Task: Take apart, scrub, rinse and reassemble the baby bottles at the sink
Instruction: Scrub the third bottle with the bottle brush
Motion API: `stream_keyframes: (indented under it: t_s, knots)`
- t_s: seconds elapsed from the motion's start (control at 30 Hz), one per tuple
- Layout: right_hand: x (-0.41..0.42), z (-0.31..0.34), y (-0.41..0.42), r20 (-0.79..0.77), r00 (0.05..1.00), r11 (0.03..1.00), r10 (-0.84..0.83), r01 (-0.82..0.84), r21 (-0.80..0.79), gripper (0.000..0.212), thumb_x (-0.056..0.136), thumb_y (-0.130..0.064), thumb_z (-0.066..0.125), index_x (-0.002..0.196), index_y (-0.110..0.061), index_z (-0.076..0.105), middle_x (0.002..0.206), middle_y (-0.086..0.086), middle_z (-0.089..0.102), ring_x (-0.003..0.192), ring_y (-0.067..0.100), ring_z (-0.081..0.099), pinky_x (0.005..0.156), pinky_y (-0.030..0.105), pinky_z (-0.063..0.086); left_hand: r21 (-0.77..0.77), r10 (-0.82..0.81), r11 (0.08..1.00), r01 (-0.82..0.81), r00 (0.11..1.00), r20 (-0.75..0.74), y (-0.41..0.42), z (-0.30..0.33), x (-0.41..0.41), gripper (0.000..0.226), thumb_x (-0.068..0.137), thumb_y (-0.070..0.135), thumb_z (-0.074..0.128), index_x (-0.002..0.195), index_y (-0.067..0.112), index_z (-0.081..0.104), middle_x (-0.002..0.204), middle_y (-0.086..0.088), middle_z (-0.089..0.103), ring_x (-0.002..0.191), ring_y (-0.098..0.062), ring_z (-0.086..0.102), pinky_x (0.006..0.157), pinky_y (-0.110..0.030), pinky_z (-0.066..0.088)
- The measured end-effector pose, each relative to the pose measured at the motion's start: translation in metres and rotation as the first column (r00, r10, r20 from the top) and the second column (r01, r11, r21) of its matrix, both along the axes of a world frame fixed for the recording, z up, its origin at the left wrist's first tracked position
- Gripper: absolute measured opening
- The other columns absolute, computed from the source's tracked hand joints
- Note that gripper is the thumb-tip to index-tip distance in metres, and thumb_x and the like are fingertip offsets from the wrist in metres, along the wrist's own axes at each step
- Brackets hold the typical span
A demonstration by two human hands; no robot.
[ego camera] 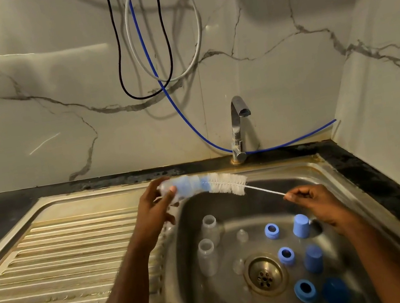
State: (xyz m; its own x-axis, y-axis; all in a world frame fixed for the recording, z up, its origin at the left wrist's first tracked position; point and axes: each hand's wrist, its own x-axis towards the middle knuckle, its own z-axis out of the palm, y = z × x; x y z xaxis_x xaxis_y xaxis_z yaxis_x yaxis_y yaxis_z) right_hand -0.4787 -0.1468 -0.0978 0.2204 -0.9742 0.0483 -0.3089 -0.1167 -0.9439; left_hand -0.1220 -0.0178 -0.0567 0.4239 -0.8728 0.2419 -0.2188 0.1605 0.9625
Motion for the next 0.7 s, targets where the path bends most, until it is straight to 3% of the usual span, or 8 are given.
stream_keyframes:
  t_s: [0.07,0.2,0.27,0.4,0.57,0.7]
  knots:
    - [-0.006,0.001,-0.002,0.017,0.999,1.000,-0.028,0.028,0.005,0.011,0.091,-0.014,0.071,0.101,-0.010,0.075,0.097,0.005,0.075,0.096,0.017,0.067,0.079,0.023,0.048,0.030,0.020,0.999,-0.016,0.994,-0.109,0.003,0.003,0.006,0.041,0.092,0.049,0.061,0.119,0.018,0.065,0.100,-0.013,0.070,0.074,-0.027,0.067,0.050,-0.028,0.050]
    - [0.007,-0.002,0.003,-0.050,0.998,0.999,0.045,-0.044,0.014,0.006,0.092,-0.014,0.070,0.096,-0.013,0.074,0.092,0.002,0.074,0.091,0.012,0.067,0.071,0.013,0.047,0.128,-0.042,0.991,0.047,0.998,-0.039,-0.002,-0.003,-0.004,0.047,0.096,0.058,0.051,0.105,0.018,0.072,0.077,-0.008,0.071,0.055,-0.022,0.057,0.047,-0.023,0.043]
    - [0.011,-0.002,0.004,-0.061,0.997,0.998,0.055,-0.055,0.001,0.007,0.092,-0.015,0.070,0.097,-0.014,0.074,0.092,0.000,0.075,0.090,0.011,0.067,0.072,0.014,0.046,0.141,0.008,0.990,0.000,0.999,-0.051,-0.005,-0.002,-0.007,0.050,0.095,0.061,0.049,0.101,0.017,0.072,0.070,-0.008,0.068,0.050,-0.020,0.053,0.046,-0.022,0.041]
    - [-0.001,0.000,-0.003,0.001,1.000,1.000,-0.011,0.011,0.001,0.007,0.090,-0.017,0.073,0.096,-0.016,0.076,0.091,0.001,0.076,0.092,0.015,0.068,0.079,0.024,0.049,0.141,0.135,0.984,-0.106,0.968,-0.213,-0.001,0.005,0.011,0.058,0.094,0.062,0.052,0.095,0.006,0.070,0.070,-0.015,0.067,0.047,-0.019,0.050,0.042,-0.021,0.038]
    - [0.020,-0.006,0.006,-0.064,0.994,0.996,0.084,-0.084,-0.010,0.005,0.091,-0.014,0.071,0.091,-0.016,0.075,0.085,0.000,0.076,0.086,0.013,0.068,0.075,0.019,0.049,0.171,0.146,0.977,-0.125,0.982,-0.117,-0.004,0.001,-0.005,0.055,0.094,0.062,0.049,0.099,0.011,0.070,0.063,-0.006,0.064,0.045,-0.015,0.050,0.044,-0.019,0.040]
    - [0.006,-0.001,-0.001,0.004,1.000,1.000,0.002,-0.002,-0.002,0.005,0.091,-0.014,0.071,0.094,-0.013,0.075,0.088,0.003,0.075,0.088,0.015,0.067,0.079,0.024,0.048,0.153,0.226,0.969,-0.196,0.950,-0.217,-0.001,0.007,0.007,0.053,0.096,0.057,0.053,0.094,0.006,0.069,0.061,-0.005,0.068,0.042,-0.012,0.051,0.040,-0.019,0.040]
